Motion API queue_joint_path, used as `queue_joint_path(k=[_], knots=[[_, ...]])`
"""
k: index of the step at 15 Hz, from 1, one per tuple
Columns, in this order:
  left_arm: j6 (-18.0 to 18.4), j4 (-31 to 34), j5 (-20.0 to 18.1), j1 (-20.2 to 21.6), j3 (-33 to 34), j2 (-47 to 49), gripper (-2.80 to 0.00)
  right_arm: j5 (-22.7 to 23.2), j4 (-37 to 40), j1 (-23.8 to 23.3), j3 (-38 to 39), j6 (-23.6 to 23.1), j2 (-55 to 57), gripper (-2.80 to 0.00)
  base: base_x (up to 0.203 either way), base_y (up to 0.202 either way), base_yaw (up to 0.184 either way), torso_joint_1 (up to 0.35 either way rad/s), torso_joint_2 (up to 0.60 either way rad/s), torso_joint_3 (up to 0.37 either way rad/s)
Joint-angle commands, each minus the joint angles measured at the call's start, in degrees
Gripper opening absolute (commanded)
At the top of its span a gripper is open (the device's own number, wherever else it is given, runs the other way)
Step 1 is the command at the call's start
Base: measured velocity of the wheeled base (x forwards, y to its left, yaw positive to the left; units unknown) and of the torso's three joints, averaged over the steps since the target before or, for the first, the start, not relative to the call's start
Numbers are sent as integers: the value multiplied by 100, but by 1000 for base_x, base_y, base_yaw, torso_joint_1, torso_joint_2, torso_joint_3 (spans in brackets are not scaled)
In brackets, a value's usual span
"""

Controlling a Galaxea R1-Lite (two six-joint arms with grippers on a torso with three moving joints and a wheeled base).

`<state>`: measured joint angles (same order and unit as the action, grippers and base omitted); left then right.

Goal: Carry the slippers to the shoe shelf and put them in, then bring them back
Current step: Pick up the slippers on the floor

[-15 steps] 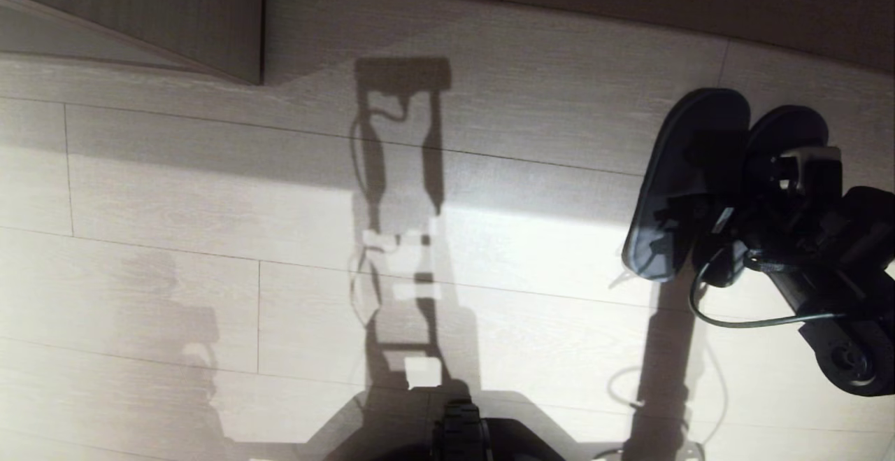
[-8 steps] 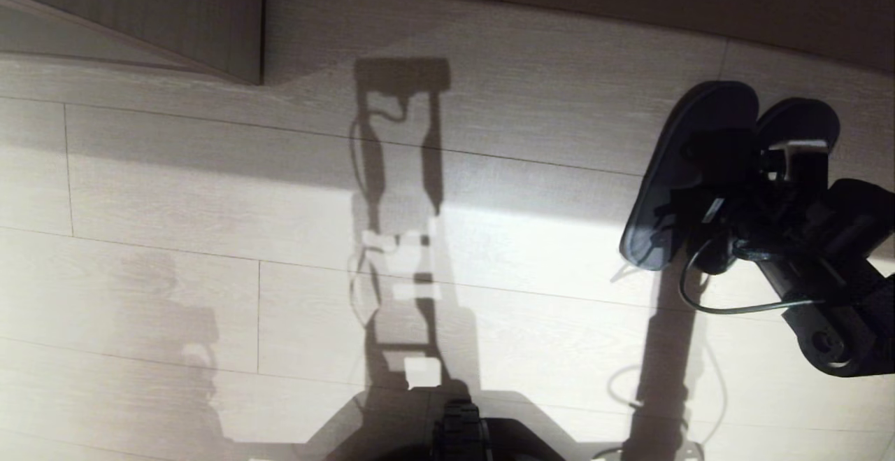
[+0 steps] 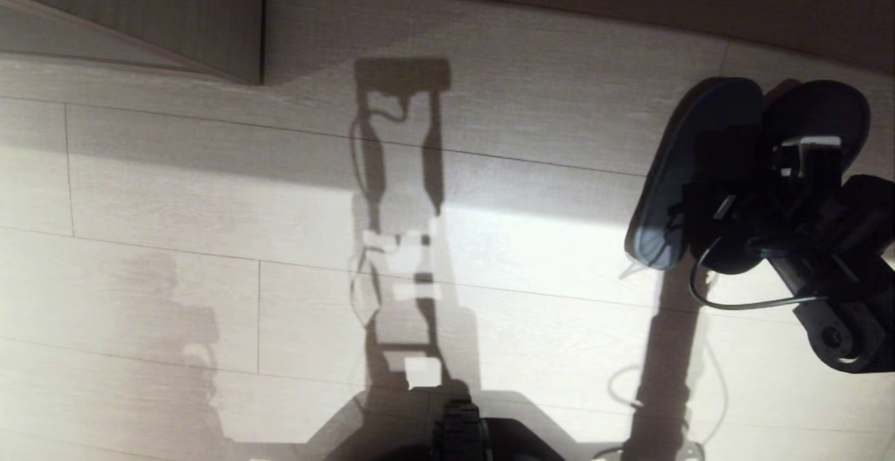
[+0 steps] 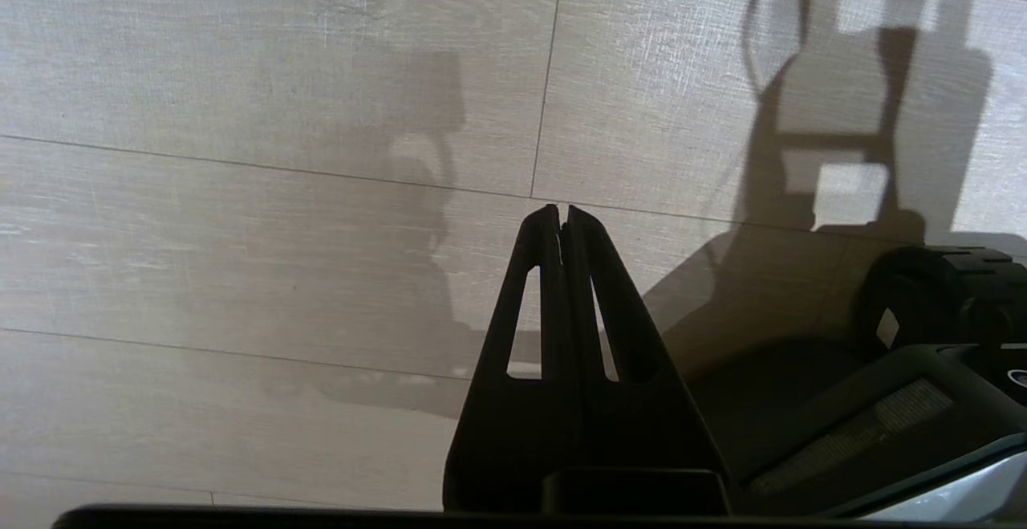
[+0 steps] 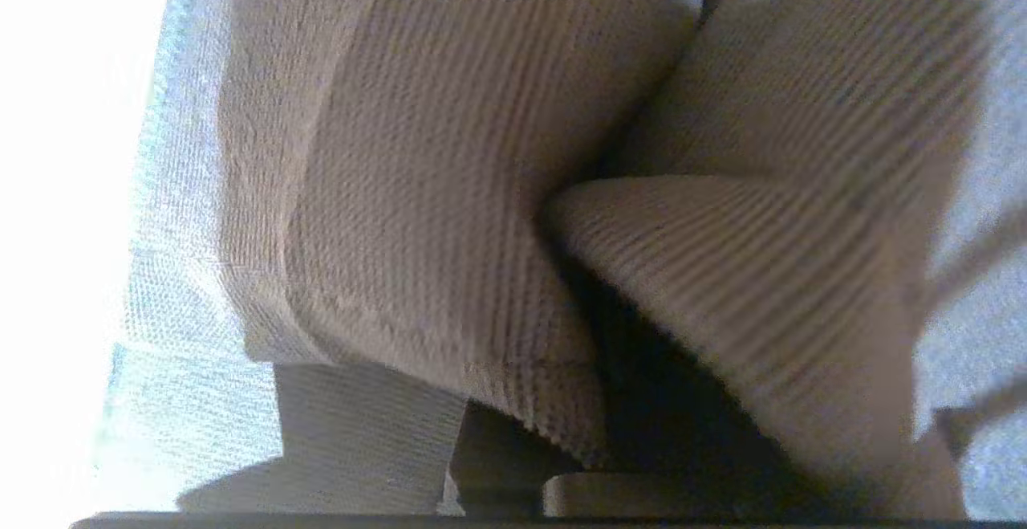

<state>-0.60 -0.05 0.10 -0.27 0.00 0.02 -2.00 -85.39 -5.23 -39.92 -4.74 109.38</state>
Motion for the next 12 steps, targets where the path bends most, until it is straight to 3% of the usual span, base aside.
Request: queue_joint_path(k=[1,9,12], knots=[[-2,-4,-1,0,9,-11,-280,107,-55,-4,215,-7,-487,-280,0,0,0,0,0,0],[-2,-4,7,0,9,-4,-280,711,728,1,1603,85,-2558,-280,0,0,0,0,0,0],[-2,-4,7,0,9,-3,-280,871,1425,4,2123,108,-3797,-280,0,0,0,0,0,0]])
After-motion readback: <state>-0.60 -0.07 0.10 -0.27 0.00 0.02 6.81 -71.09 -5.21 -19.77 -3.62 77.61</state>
